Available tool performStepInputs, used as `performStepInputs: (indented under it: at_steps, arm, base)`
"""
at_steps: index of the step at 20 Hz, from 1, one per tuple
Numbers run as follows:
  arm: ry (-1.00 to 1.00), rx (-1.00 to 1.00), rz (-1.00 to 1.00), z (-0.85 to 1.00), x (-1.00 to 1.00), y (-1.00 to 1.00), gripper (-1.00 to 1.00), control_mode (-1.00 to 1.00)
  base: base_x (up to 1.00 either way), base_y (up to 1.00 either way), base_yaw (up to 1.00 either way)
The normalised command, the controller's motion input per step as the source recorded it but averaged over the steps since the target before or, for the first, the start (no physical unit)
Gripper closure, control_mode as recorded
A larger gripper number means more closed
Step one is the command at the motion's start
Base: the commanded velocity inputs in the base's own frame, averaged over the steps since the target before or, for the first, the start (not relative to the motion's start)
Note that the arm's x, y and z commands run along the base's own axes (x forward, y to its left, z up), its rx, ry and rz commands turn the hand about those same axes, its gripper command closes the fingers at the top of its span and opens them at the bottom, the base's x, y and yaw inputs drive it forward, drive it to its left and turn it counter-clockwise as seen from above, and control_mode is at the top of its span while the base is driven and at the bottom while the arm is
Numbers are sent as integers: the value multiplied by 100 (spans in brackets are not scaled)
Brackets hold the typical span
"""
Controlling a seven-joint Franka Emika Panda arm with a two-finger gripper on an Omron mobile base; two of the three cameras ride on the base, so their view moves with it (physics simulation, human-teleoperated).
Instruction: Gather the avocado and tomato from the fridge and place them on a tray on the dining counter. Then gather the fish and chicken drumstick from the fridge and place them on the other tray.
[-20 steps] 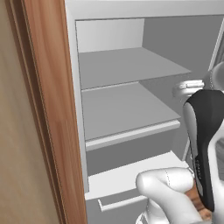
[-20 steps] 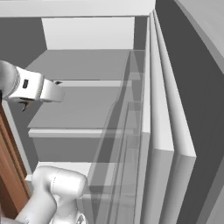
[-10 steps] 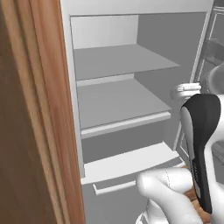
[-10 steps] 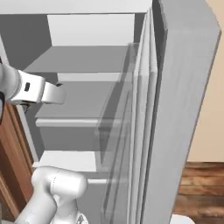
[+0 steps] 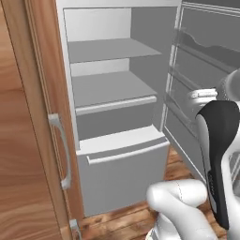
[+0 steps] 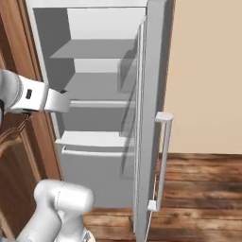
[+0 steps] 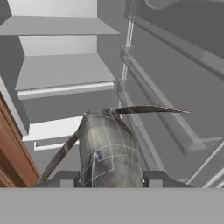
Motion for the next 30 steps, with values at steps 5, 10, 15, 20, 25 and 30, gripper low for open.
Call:
performStepInputs:
  at_steps: [5,10,15,20,25,30]
  arm:
    - [0,0,0,0,0,0,100,100]
    - [0,0,0,0,0,0,100,100]
    - [0,0,0,0,0,0,100,100]
    - [0,0,0,0,0,0,100,100]
    - [0,0,0,0,0,0,100,100]
    - [0,0,0,0,0,0,100,100]
  base:
    - [-100,17,0]
    - [-43,4,-50]
    - [0,5,-99]
    - [0,2,-100]
    - [0,1,-97]
    - [0,0,-95]
